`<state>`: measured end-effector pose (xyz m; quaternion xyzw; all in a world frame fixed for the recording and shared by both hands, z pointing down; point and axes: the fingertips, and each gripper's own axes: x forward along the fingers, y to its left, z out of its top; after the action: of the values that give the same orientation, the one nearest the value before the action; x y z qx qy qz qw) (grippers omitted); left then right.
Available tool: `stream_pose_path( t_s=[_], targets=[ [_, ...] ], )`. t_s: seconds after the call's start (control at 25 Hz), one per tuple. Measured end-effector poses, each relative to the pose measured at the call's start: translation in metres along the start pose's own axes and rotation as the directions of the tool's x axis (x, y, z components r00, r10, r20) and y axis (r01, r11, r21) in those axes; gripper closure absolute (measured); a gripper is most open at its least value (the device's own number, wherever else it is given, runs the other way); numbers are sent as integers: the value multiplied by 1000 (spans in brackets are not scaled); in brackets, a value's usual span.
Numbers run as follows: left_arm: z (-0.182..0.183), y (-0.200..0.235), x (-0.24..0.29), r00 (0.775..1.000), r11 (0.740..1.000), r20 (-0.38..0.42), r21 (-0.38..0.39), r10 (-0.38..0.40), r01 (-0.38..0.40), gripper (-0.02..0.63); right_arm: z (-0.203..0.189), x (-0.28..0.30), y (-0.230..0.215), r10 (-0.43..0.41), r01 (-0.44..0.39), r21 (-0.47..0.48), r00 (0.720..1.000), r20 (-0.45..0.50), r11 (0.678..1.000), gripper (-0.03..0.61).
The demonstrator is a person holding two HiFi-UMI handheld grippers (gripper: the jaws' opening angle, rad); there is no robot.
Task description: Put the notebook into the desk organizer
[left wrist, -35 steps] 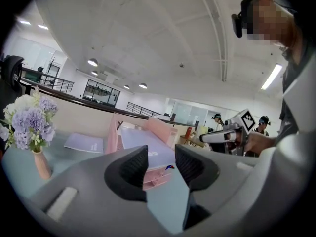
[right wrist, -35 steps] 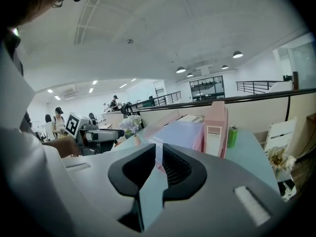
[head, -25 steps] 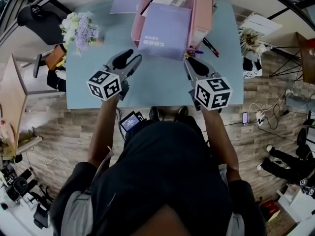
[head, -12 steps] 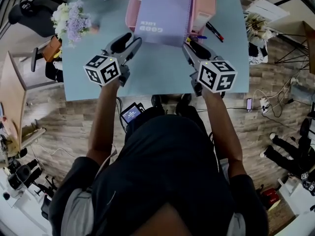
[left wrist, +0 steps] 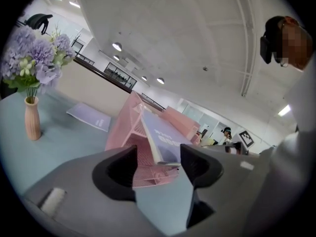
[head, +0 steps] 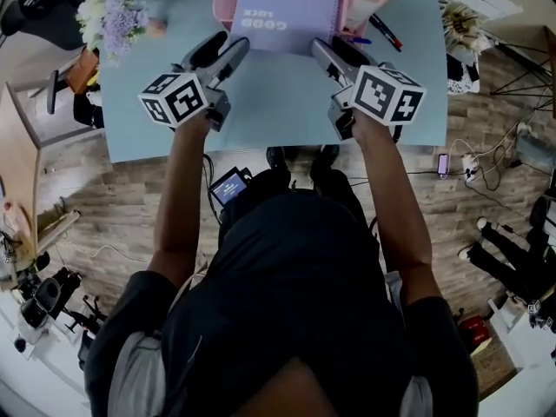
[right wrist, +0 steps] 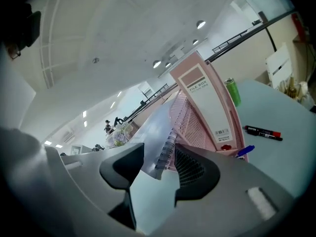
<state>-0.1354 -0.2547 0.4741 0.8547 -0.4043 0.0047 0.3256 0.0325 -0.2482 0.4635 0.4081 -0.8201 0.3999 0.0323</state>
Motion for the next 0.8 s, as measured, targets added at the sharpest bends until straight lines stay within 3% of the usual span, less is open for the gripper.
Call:
stream_pose_path(
  t_s=[0.24,0.36,0.56,0.8],
  targets=[
    [-8,3,1,1000,1000,-13,-11,13,-13,335,-4,8,1,-8,8,31,1000,-8,999,408],
    [-10,0,2,1000,1000,-15,-8,-1,1,416,-7,8,-1,-25,26,29,999,-35,999,435],
    [-9,-4,-2,1000,1000,-18,-1,10,-10,436,-9,3,2,-44,45,19,998,-54,999,465],
    [-7,-18,-19,999,997,2,63,37,-37,443,-8,-10,15,-47,46,-30,998,-33,998,477]
  ],
)
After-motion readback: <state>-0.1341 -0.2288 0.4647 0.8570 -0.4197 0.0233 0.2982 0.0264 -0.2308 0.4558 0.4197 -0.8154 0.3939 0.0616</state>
